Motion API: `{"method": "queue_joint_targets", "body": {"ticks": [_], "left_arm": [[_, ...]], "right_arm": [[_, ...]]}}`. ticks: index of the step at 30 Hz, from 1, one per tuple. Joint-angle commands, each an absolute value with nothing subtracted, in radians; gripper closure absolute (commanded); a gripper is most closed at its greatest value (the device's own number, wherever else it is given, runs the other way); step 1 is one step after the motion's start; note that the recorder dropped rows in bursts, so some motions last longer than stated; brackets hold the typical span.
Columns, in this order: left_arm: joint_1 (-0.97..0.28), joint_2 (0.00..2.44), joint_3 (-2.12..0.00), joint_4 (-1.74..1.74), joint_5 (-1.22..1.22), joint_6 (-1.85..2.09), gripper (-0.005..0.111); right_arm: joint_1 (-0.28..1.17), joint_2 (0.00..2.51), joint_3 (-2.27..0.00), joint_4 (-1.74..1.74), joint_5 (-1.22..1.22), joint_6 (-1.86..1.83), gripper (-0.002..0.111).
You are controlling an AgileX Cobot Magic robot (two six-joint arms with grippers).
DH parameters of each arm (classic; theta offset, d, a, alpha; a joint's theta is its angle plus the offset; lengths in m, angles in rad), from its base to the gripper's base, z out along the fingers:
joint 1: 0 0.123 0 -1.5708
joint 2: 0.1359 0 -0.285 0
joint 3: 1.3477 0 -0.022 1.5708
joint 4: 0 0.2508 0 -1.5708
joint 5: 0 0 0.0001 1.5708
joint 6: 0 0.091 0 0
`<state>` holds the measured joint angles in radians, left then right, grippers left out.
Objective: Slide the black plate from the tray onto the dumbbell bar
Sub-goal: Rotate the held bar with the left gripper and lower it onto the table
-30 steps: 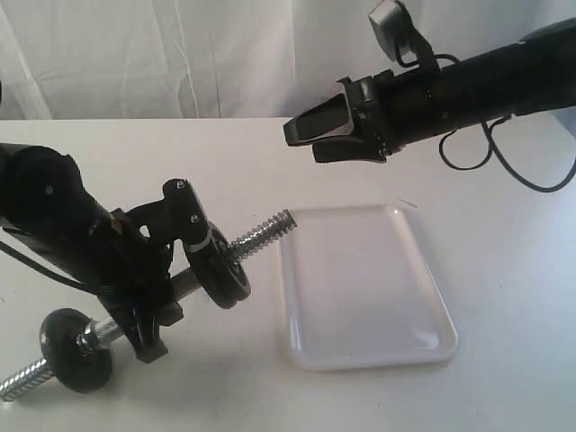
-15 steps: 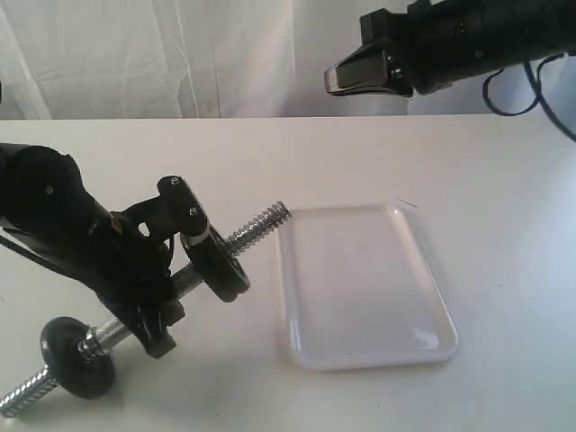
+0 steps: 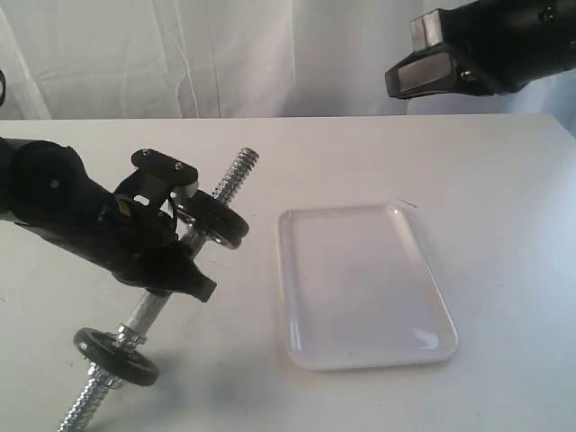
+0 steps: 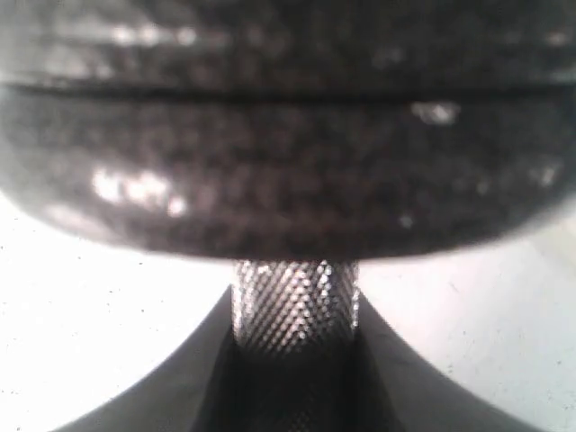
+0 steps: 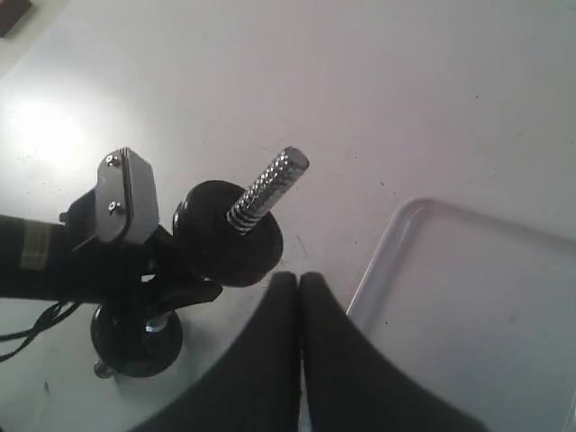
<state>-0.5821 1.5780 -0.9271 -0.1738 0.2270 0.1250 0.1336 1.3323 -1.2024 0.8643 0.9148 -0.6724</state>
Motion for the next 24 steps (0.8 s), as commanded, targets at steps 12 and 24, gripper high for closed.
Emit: {"method": "queue_joint_targets", "body": {"ticks": [12,24], "left_arm": [[-0.579,1.616,-1.013,-0.233,-0.073,-0.175,0.107],[-0.579,1.673,-1.013,-0.283,-0.195,-0.329,0.107]], "right_arm": [[0.127,0.937,-0.987,0.855,0.937,-0.650,0.108],[0.127,0.759,-0.876,0.835,0.929,-0.617,0.108]]}}
